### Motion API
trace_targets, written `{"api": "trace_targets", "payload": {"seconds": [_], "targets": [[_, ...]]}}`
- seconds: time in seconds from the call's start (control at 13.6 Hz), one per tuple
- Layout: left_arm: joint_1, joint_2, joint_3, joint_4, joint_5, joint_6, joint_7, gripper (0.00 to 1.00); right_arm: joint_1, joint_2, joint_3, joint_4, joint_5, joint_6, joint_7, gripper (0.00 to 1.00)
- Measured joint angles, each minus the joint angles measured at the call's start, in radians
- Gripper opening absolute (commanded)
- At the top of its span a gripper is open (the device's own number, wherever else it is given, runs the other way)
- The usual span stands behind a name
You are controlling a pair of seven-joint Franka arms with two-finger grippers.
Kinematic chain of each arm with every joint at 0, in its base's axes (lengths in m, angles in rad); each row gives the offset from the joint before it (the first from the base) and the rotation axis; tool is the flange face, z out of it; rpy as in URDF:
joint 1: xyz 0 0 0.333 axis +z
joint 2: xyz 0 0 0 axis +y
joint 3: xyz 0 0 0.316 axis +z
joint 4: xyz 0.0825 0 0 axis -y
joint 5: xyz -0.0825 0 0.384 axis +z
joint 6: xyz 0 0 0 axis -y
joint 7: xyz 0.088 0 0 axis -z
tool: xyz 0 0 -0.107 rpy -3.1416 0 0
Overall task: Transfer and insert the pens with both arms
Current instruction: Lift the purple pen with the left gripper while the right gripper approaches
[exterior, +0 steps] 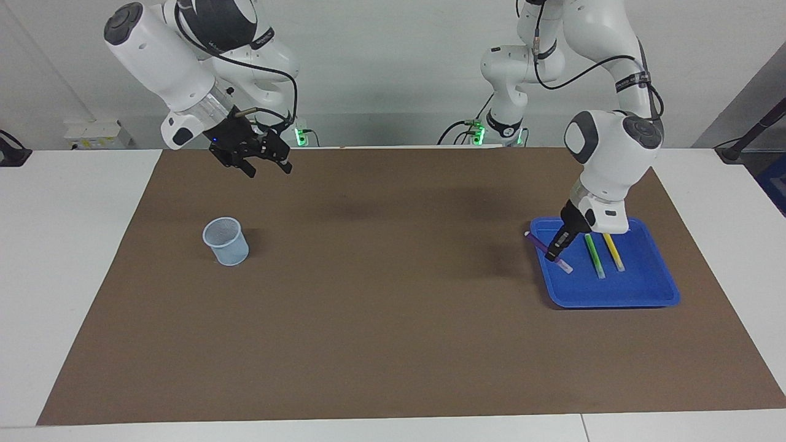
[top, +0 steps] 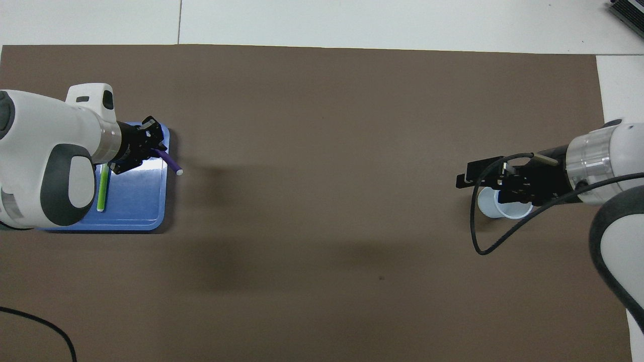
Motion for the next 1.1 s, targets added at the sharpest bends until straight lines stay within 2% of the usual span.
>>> {"api": "trace_targets", "payload": {"seconds": [0.44, 0.66, 0.81, 1.1], "targets": [[-0.144, -0.068, -0.004, 0.000, -0.099, -0.001, -0.497, 0.00, 0.118, -0.007, 0.006, -0.046, 0.062, 0.112, 0.245, 1.00], [-0.157, -0.116, -0.004, -0.005, -0.273, -0.001, -0.557, 0.00, 0.159, -0.007, 0.006, -0.088, 0.155, 0.238, 0.359, 1.00], [-0.161, -0.154, -0.004, -0.028, -0.366, -0.003, -0.559, 0.00, 0.221, -0.004, 0.007, -0.111, 0.163, 0.345, 0.468, 1.00], [-0.234, -0.224, -0.006, -0.143, -0.452, 0.085, -0.619, 0.00, 0.366, 0.032, 0.009, -0.122, 0.165, 0.578, 0.688, 1.00]]}}
